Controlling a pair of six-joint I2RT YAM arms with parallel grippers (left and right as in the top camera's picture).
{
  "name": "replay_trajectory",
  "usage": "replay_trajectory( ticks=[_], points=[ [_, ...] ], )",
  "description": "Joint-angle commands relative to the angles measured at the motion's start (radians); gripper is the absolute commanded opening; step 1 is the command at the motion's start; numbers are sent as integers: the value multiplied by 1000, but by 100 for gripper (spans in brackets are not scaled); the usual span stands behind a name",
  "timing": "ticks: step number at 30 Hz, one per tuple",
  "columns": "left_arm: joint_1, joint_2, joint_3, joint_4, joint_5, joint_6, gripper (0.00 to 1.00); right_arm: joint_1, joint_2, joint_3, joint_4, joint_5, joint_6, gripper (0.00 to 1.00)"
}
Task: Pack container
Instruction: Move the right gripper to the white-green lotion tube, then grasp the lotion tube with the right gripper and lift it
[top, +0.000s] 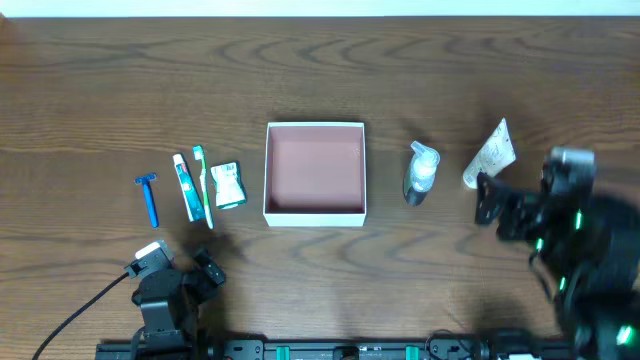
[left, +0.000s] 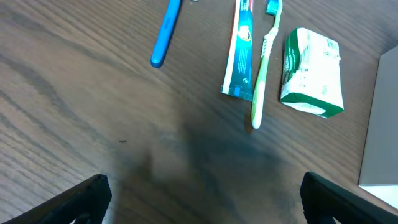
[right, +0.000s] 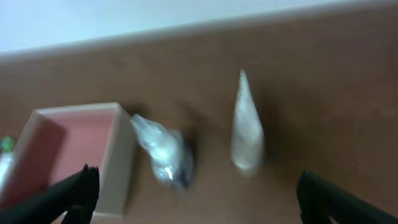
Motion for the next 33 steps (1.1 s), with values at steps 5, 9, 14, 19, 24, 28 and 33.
replay_trajectory(
  ticks=[5, 9, 14, 19, 24, 28, 33],
  points=[
    [-3, -7, -24, -33, 2, 11, 98, -8, 408, 446, -257, 4, -135, 98],
    [-3, -7, -24, -33, 2, 10, 98, -11, 570, 555, -262, 87, -127, 96],
    [-3, -7, -24, -33, 2, 11, 98, -40, 729, 629, -288, 146, -87, 93],
    [-3, -7, -24, -32, 2, 11, 98, -55, 843, 628, -318, 130, -77, 73],
    [-3, -7, -24, -33, 2, 11, 98, -55, 922, 628, -363, 98, -77, 62],
    [-3, -7, -24, -33, 2, 10, 98, -55, 961, 626, -396, 97, -72, 61],
    [-3, -7, -24, -33, 2, 11, 98, -56, 985, 616, -424, 98, -43, 61]
  ],
)
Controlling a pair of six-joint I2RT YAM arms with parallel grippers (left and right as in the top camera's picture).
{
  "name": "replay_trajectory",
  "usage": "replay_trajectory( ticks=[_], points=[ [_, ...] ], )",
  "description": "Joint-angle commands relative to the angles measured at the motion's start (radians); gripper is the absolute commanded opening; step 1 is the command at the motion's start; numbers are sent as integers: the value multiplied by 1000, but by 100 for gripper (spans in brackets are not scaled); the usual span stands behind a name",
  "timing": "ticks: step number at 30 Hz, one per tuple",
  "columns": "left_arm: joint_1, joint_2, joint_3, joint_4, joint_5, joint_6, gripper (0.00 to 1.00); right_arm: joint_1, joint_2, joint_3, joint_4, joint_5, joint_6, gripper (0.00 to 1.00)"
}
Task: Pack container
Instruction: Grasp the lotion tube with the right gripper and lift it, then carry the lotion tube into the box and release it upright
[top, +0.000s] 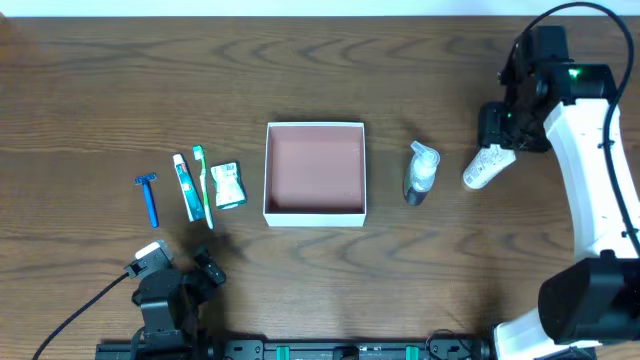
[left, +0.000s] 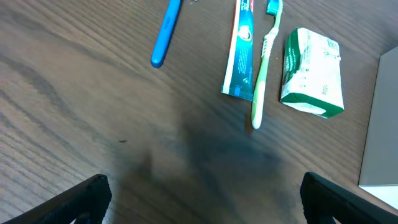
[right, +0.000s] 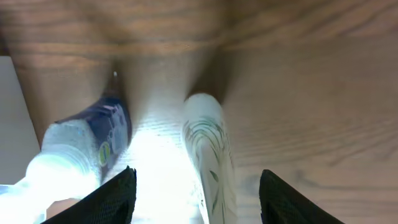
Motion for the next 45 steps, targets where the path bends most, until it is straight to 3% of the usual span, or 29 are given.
replay_trajectory(
  ticks=[1, 5, 7, 8, 15, 21, 26, 30, 37, 45],
  points=[
    [-3, -7, -24, -34, 2, 13, 98, -7, 19, 6, -11, -6, 23, 58],
    [-3, -7, -24, -34, 2, 13, 98, -16, 37, -2, -11, -1, 24, 33],
    [-3, -7, -24, -34, 2, 13, 98, -19, 40, -2, -8, 9, 43, 8],
    [-3, -7, -24, -34, 2, 13, 98, -21, 40, -2, -6, 21, 57, 1],
    [-3, -7, -24, -34, 2, 13, 98, -20, -31, 59, -19, 155, 91, 1],
    [-3, -7, -24, -34, 2, 13, 98, 27, -163, 251, -51, -47, 43, 1],
    [-3, -7, -24, -34, 2, 13, 98, 179, -277, 390, -42, -108, 40, 1],
    [-3, -7, -24, -34, 2, 13, 98, 339, -313, 402, 4, -116, 40, 1],
    [-3, -7, -24, -34, 2, 13, 98, 563, -200, 381, 55, -111, 92, 1],
    [-3, -7, -24, -34, 2, 13, 98, 611, 62, 381, 100, -12, 129, 1]
  ],
)
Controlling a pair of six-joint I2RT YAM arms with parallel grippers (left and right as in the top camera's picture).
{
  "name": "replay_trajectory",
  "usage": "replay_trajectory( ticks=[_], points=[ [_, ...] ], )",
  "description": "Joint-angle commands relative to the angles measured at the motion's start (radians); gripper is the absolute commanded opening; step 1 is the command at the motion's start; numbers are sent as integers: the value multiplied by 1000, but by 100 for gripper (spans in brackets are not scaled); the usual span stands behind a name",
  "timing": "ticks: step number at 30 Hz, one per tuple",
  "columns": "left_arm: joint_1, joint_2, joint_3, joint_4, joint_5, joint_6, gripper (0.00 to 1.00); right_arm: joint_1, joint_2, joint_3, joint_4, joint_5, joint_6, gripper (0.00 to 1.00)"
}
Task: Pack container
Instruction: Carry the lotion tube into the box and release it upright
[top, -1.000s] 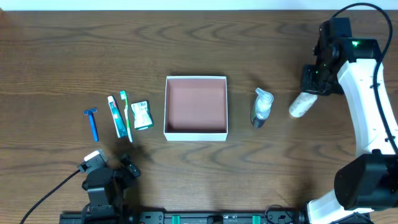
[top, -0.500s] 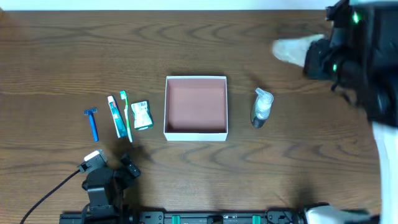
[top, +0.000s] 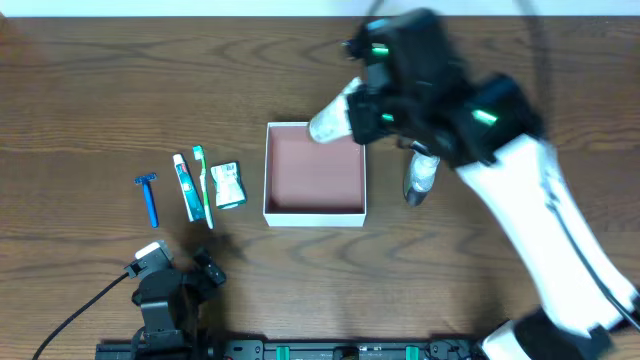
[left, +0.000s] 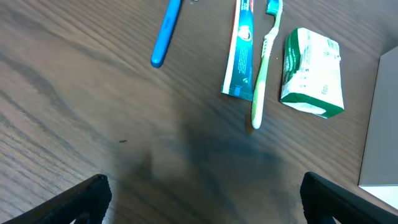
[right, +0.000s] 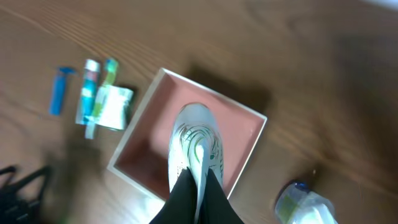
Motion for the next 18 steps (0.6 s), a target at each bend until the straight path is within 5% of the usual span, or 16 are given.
replay_trajectory(
  ticks=[1, 18],
  points=[
    [-3, -7, -24, -34, 2, 13, 98, 2, 66, 6, 16, 76, 35, 1],
    [-3, -7, -24, -34, 2, 13, 98, 1, 314, 6, 0, 210, 53, 1]
  ],
)
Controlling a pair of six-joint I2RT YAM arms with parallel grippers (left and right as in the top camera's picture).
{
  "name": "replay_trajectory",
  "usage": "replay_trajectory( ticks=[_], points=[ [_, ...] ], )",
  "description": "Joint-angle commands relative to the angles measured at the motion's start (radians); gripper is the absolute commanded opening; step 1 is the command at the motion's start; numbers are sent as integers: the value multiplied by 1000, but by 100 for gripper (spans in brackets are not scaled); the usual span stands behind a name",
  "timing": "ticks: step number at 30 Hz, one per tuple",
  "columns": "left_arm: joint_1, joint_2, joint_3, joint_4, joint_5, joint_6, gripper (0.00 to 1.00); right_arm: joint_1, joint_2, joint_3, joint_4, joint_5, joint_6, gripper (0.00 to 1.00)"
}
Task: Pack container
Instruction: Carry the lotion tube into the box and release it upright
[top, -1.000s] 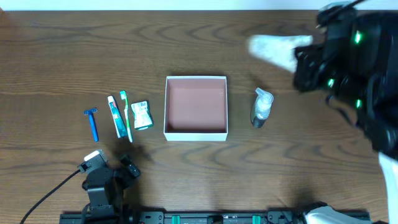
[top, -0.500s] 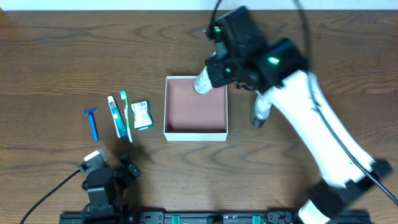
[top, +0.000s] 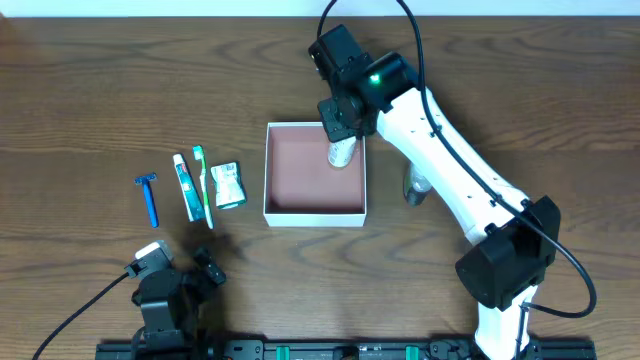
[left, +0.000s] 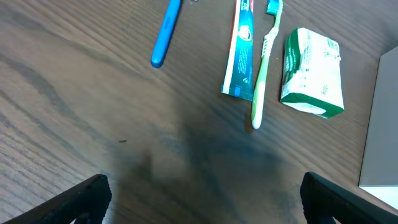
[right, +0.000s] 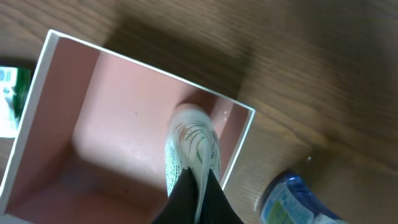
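The white box (top: 268, 170) with a pink inside stands mid-table. My right gripper (right: 198, 193) is shut on the flat end of a white tube (right: 191, 148) with green print, which hangs nose-down inside the box's far right corner (top: 343, 152). A clear bottle (top: 418, 183) with a dark blue base lies right of the box, also seen in the right wrist view (right: 292, 199). Left of the box lie a blue razor (left: 165, 34), a toothpaste tube (left: 242, 53), a green toothbrush (left: 263, 65) and a green-white packet (left: 313, 73). My left gripper (left: 202, 199) rests open, holding nothing.
The brown wooden table (top: 520, 80) carries everything. The right arm (top: 450, 170) reaches across from the front right over the bottle. The left arm (top: 165, 295) sits at the front left edge.
My right gripper, still shut on the white tube, has gone from above the box's far edge down to its far right corner, so the tube's nose is now inside. The left arm is unchanged.
The white tube first lay at the far right beside the bottle, with my right gripper near it. Then the open gripper stood over the tube. Later it held the tube above the box, and now the tube hangs inside the box. The left gripper stayed open throughout.
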Motion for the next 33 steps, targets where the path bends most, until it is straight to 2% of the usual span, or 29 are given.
replay_trajectory(
  ticks=[1, 22, 33],
  points=[
    [-3, -7, -24, -34, 2, 13, 98, 2, 26, 9, -5, 70, 24, 1],
    [-3, -7, -24, -33, 2, 13, 98, 0, 24, 15, -61, 70, 58, 1],
    [-3, -7, -24, -34, 2, 13, 98, 1, -34, 42, -73, 70, 58, 1]
  ],
)
